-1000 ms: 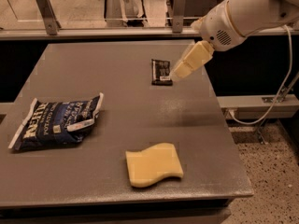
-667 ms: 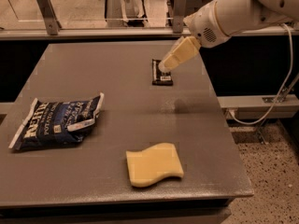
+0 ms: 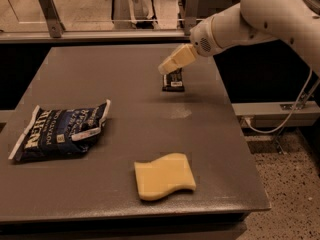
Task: Move rxbar chocolate near blue chip bag
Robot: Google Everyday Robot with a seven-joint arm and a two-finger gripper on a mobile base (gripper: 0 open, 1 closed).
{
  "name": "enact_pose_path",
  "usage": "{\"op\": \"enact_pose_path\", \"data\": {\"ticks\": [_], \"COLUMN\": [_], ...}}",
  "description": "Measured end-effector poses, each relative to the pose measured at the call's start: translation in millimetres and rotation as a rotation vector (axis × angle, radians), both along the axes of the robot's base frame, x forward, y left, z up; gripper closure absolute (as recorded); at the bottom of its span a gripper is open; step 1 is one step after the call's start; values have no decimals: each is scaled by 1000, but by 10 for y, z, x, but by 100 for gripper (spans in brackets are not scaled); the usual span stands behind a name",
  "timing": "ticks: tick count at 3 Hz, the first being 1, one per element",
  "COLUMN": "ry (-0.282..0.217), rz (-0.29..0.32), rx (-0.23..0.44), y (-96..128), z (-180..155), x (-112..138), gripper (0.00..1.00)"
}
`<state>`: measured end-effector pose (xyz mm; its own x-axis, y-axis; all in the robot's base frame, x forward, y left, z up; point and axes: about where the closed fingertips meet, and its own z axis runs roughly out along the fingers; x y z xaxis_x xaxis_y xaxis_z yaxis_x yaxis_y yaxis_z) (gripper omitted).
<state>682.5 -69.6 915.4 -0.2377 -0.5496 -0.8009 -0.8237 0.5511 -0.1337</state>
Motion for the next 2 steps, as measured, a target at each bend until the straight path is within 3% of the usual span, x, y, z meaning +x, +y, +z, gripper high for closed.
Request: {"op": "enact_pose_path", "data": {"ticks": [2], "ry": [98], "rz": [-99], "rx": [14], "y": [137], "z": [-531], "x": [183], "gripper": [0]}}
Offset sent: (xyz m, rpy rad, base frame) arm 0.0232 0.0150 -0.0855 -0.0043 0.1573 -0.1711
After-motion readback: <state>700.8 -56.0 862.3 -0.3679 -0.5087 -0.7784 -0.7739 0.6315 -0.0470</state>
